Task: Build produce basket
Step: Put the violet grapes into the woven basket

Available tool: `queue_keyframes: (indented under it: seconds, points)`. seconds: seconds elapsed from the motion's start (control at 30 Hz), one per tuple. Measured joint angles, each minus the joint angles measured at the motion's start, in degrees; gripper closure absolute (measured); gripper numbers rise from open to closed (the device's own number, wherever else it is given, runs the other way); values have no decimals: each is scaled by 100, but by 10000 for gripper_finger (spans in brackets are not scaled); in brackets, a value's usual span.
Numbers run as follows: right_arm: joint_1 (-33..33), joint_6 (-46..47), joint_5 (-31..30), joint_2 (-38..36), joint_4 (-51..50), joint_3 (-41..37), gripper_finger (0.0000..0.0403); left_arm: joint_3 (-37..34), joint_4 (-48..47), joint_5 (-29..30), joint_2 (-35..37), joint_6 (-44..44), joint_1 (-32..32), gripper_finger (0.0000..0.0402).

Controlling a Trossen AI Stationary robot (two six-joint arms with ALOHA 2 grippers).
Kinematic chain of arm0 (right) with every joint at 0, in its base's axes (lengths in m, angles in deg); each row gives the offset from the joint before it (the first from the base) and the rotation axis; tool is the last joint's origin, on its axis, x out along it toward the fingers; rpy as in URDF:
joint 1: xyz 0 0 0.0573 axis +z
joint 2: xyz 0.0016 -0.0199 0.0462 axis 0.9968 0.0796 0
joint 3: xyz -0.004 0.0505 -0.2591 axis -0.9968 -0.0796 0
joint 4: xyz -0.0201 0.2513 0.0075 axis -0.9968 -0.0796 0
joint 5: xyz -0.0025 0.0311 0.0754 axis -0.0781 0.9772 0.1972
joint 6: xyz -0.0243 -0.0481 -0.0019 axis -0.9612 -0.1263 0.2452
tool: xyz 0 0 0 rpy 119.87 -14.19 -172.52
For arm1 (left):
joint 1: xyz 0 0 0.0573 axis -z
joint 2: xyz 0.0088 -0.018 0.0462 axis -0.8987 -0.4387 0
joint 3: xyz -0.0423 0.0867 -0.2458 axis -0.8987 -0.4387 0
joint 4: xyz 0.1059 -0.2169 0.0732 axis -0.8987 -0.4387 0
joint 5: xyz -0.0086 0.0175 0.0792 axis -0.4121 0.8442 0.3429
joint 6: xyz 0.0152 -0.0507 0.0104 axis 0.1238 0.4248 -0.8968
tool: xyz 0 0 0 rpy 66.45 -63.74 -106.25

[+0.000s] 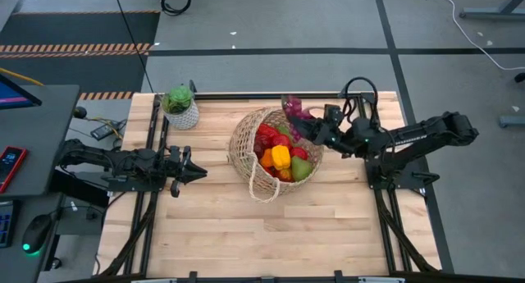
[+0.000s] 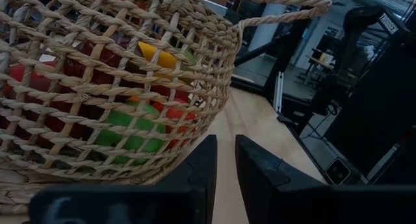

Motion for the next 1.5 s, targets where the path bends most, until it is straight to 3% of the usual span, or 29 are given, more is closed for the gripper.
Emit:
queue_keyframes:
  seconds: [0.23,1.5]
  points:
    - [0,-404,207,63,-99,372,212,0,1,-2,0,-1,0,344]
    - [-351,-564,266,59,-656,386,212,0,1,0,0,-1,0,343]
